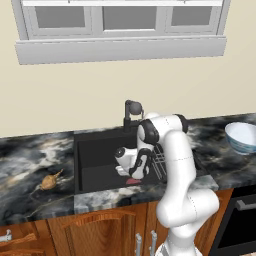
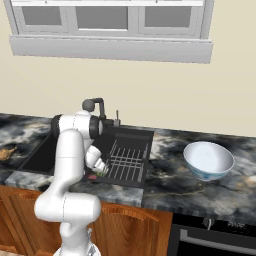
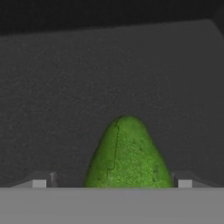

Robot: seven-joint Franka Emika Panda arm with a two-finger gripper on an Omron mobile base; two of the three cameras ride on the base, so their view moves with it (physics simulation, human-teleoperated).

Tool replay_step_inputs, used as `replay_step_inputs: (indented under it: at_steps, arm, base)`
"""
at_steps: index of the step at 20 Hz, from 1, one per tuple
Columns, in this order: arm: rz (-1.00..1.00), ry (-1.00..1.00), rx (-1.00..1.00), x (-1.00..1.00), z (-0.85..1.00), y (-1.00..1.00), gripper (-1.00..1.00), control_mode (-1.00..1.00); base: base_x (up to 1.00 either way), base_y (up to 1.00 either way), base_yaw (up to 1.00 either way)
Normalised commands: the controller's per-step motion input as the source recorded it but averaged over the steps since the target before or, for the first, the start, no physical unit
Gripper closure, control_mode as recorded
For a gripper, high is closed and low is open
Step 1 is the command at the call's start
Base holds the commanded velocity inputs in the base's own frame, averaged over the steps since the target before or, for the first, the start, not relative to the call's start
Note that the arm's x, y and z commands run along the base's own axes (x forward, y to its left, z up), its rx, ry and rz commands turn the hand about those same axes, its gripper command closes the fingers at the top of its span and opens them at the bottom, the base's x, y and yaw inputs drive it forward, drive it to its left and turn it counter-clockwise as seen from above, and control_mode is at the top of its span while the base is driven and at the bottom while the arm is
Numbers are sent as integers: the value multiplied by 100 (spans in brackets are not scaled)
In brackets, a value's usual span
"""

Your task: Remove the onion and avocado from the sink. Then move the bowl and cup from the counter to the sink for washing.

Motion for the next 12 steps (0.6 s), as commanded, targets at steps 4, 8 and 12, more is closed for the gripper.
replay_step_inputs:
  at_steps: [4,8,12]
  arm:
    - [-8,0,0,-12,-12,11,-100,-100]
    - [-5,0,0,2,-16,2,-100,-100]
    - [-5,0,0,1,-16,2,100,-100]
  base:
    - [0,0,0]
    - [0,0,0]
    - [0,0,0]
